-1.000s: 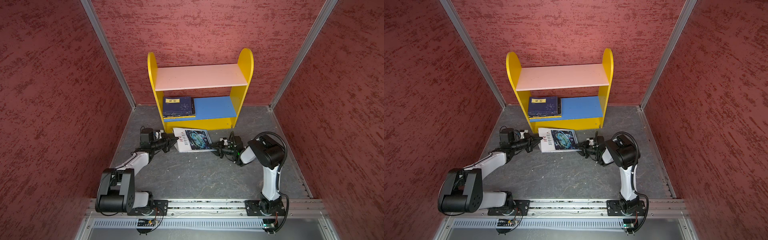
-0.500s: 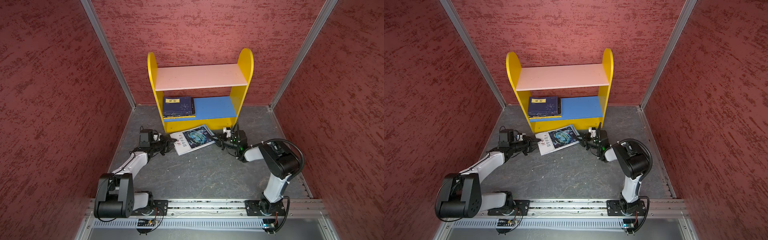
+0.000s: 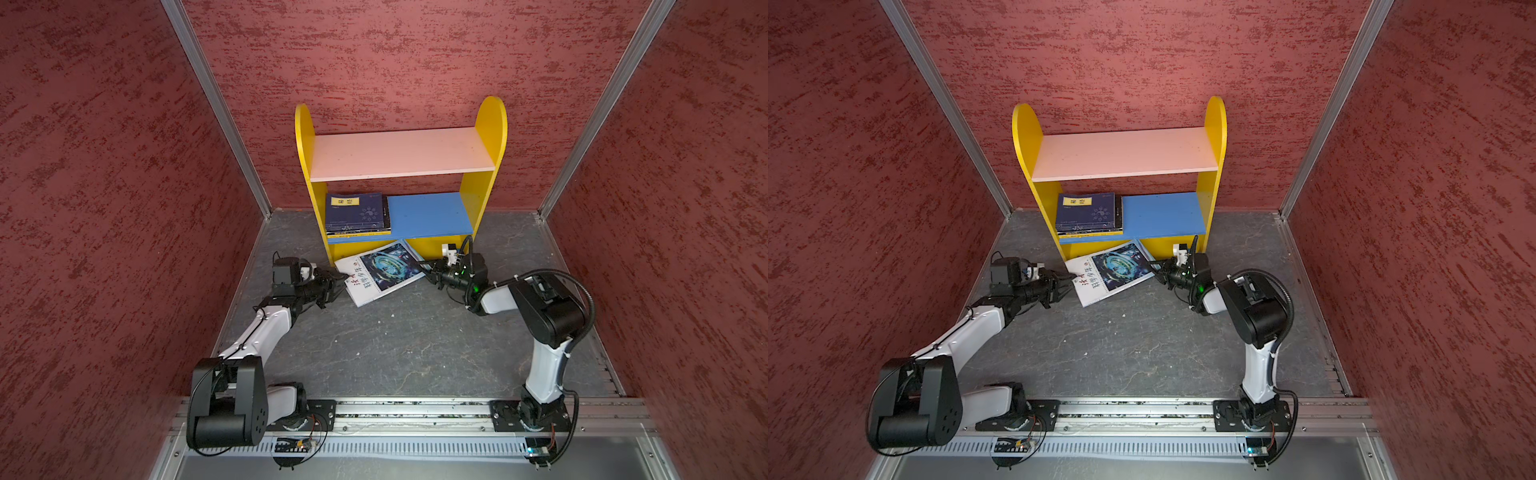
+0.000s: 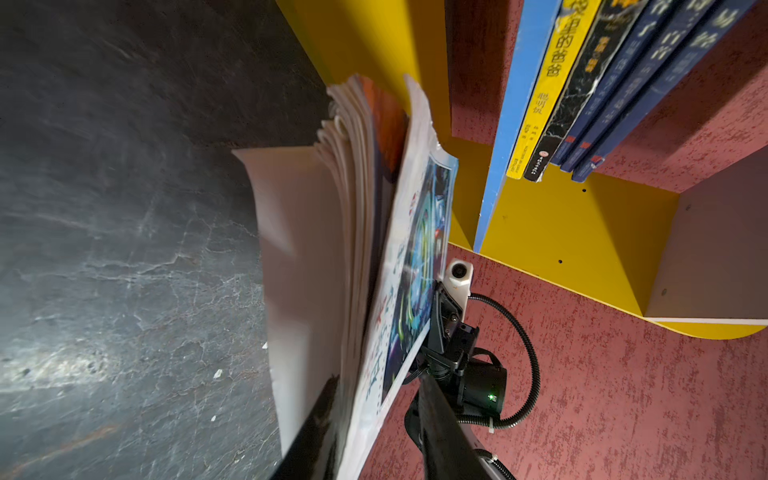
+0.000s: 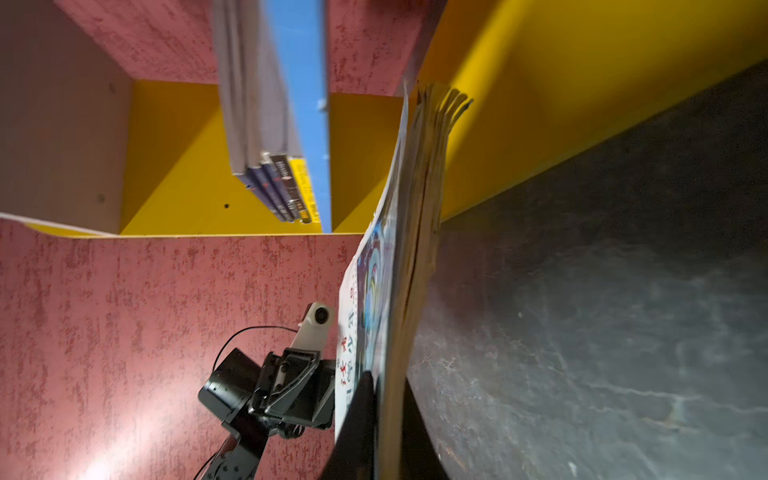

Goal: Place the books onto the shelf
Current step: 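Carry the upright white-covered book toward the lower shelf opening with both grippers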

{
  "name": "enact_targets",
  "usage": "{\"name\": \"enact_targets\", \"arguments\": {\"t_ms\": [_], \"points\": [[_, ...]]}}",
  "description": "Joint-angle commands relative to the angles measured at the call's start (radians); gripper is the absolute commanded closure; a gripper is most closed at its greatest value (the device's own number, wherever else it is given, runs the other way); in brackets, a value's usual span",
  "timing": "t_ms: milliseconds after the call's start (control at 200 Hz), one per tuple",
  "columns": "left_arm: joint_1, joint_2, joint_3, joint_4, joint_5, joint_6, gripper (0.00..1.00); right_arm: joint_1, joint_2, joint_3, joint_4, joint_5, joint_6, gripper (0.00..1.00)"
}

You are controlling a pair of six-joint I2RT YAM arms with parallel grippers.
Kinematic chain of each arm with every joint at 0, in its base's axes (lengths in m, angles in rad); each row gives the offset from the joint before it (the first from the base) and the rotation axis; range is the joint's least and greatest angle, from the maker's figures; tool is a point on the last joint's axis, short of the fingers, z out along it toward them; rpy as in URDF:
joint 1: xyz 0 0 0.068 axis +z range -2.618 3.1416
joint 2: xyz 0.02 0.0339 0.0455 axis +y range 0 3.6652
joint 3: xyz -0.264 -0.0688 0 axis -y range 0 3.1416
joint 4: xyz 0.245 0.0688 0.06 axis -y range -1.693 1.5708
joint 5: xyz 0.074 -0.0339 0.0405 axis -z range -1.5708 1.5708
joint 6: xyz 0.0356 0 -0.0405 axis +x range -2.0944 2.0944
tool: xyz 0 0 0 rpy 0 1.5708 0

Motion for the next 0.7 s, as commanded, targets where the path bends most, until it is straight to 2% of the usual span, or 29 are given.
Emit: {"name": "enact_targets", "arguments": {"t_ms": [0, 366, 691], "points": [[0.019, -0.010, 0.036, -0.004, -0.033, 0.037, 0.64, -0.011, 0.025, 0.060, 0.108, 0.061, 0.019, 0.89], [0.022, -0.012, 0.036, -0.069, -0.091, 0.097, 0.39, -0.083, 0.078, 0.141, 0.064, 0.115, -0.001, 0.90], [0.007, 0.001, -0.006, -0.047, -0.126, 0.085, 0.32, -0.100, 0.165, 0.166, 0.179, 0.275, 0.110, 0.90]]}}
